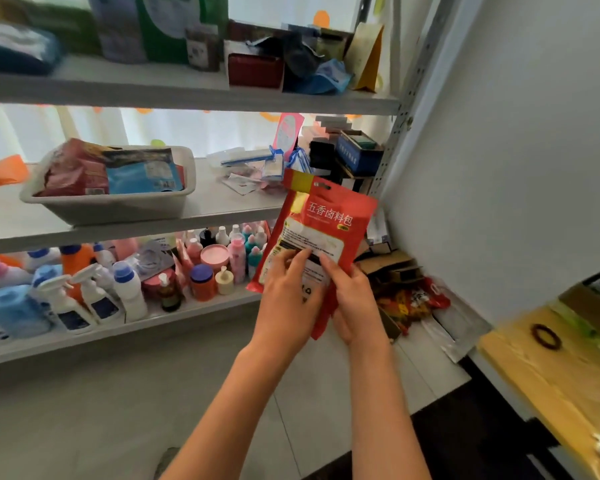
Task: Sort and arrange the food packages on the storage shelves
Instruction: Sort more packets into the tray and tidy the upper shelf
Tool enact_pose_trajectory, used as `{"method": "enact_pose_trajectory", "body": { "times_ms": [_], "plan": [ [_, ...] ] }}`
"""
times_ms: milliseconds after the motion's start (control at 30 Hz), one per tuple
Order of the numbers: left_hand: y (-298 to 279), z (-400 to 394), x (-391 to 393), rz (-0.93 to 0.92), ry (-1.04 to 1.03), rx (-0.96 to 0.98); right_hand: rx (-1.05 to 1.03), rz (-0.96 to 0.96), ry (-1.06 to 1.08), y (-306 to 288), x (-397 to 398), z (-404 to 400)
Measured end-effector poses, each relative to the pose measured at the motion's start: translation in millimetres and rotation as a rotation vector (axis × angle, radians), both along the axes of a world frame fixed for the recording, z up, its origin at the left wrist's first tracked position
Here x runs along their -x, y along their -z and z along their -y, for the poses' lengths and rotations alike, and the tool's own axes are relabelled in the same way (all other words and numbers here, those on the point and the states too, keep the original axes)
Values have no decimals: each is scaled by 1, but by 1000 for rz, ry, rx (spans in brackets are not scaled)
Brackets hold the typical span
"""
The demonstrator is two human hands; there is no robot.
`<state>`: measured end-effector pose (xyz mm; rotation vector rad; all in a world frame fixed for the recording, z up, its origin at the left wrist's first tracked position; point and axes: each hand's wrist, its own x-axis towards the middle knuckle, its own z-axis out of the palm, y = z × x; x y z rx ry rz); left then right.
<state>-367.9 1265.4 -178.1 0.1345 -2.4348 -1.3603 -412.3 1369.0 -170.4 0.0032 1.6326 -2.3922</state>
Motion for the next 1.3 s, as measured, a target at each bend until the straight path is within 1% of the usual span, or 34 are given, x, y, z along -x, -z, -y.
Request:
{"method": "enact_pose_trajectory", "body": {
  "times_ms": [100,233,333,433,533,600,700,800,833,900,967,1100,1200,1300],
  "plan": [
    [9,8,-4,-13,13,-115,7,23,-83,3,-7,8],
    [4,29,-9,102,97,-367,-148,-46,-152,9,-8,12],
    [3,33,-8,78,85,-470,-230,-39,-151,6,-8,15],
    [3,32,-7,55,54,-556,-310,-109,-130,3,-7,16],
    [7,33,-5,37,58,-568,-435,-210,-79,-2,-1,13],
    [6,35,-4,19,57,-587,-480,-257,-46,-6,4,12],
    [-4,35,-2,-1,63,-628,-469,-290,9,-16,5,7],
    [-9,36,2,24,73,-729,-382,-285,127,-18,6,-1],
    [-9,35,3,41,78,-773,-386,-277,179,-19,5,-4],
    [-8,29,4,81,96,-841,-469,-273,248,-15,7,-11],
    [-8,21,5,122,118,-876,-517,-258,258,-12,9,-17],
    [-6,10,12,174,147,-942,-482,-164,272,-13,12,-33],
    [-8,7,17,224,197,-954,-380,-89,280,-16,13,-46],
    [-10,3,20,277,244,-850,-359,-70,273,-16,12,-56]
  ]
}}
